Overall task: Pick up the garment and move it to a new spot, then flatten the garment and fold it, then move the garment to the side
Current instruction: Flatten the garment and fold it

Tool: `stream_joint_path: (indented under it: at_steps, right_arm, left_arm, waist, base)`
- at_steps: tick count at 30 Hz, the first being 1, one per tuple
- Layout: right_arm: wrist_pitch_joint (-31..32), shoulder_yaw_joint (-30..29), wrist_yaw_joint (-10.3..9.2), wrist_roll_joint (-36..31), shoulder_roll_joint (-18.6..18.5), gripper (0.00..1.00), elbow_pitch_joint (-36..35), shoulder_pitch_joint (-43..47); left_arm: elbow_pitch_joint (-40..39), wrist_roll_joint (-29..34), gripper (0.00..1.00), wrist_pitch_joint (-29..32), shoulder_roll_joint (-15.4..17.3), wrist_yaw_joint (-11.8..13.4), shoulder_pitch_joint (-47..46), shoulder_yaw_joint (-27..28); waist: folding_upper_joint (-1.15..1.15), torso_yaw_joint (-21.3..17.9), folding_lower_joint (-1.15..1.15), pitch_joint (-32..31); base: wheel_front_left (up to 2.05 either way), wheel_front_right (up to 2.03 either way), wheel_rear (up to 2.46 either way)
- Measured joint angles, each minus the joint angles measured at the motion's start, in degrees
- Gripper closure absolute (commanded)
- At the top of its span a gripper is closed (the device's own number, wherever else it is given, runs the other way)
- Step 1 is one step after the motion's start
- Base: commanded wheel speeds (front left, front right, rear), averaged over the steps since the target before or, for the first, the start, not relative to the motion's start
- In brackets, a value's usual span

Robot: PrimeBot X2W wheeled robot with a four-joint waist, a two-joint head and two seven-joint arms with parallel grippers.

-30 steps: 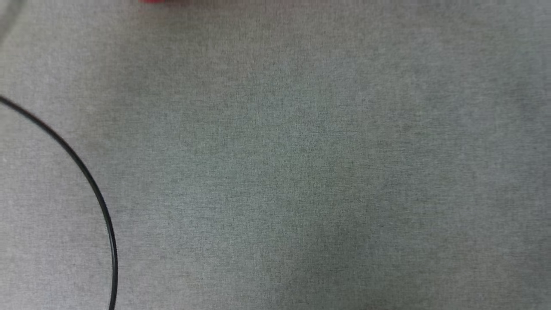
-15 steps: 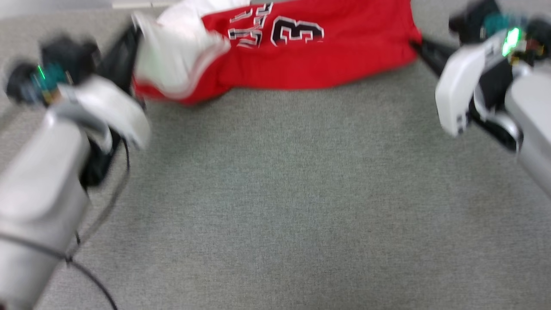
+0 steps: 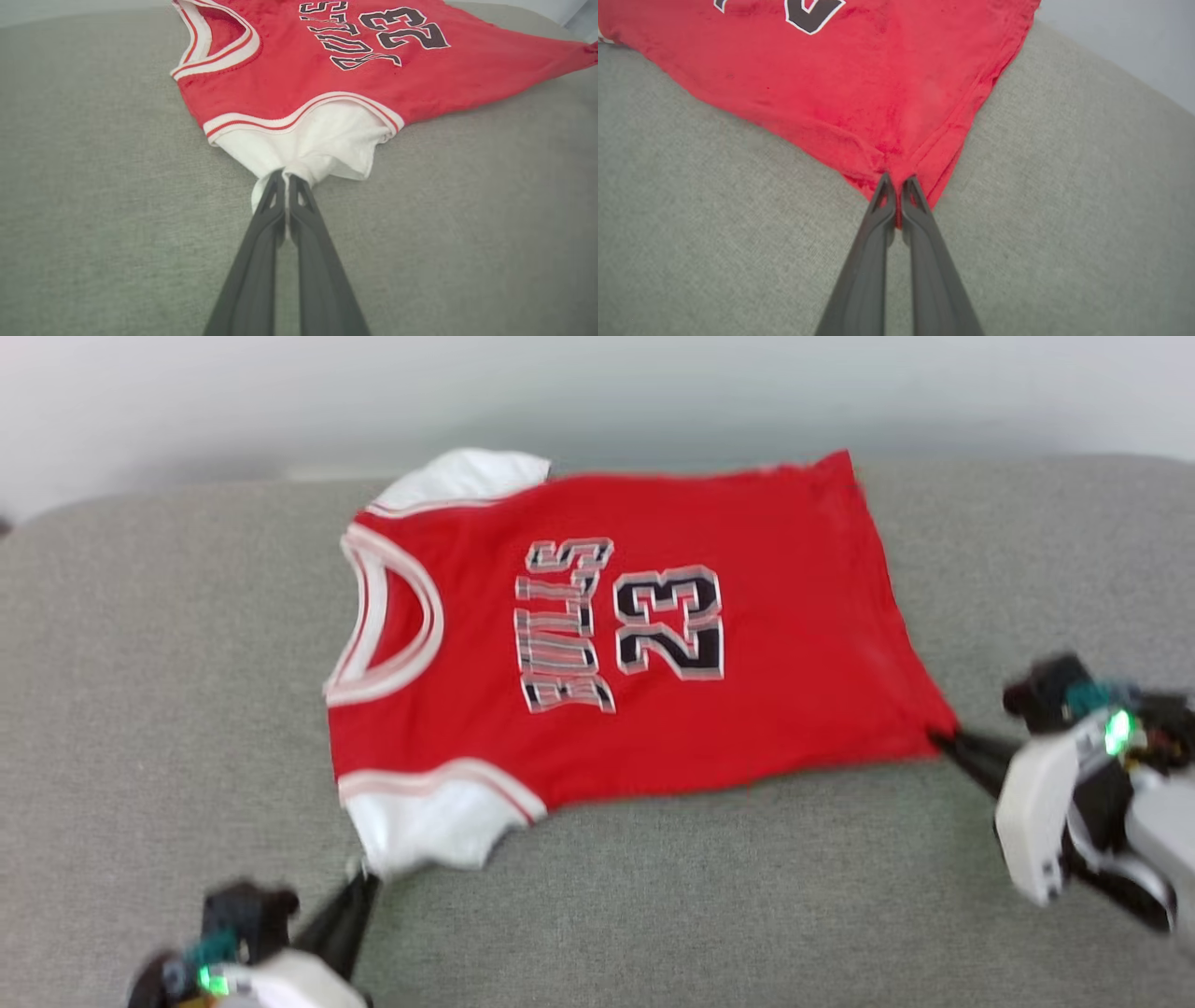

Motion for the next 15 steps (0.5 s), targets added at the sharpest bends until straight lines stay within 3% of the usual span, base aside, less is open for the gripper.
stream_joint_path:
  at_steps: [8,15]
  right_arm:
    - [0.3,-1.8,0.00,2.4,-4.2,1.00,-5.2,13.4]
    - [1.0,-5.6,0.00,3.0,-6.9,1.00,-9.5,24.7]
  left_arm:
    - [-4.7,-5.5,1.00,-0.6,0.5,3.5,13.7,-0.8]
    - [-7.3,-8.1,1.00,0.2,2.7,4.6,21.4,-2.3]
  waist:
    - [0.00,0.2,0.00,-4.8]
    - [0.00,0.7,0.00,-8.2]
  base:
    - [0.00,0.00,0.00]
    - [0.00,0.00,0.00]
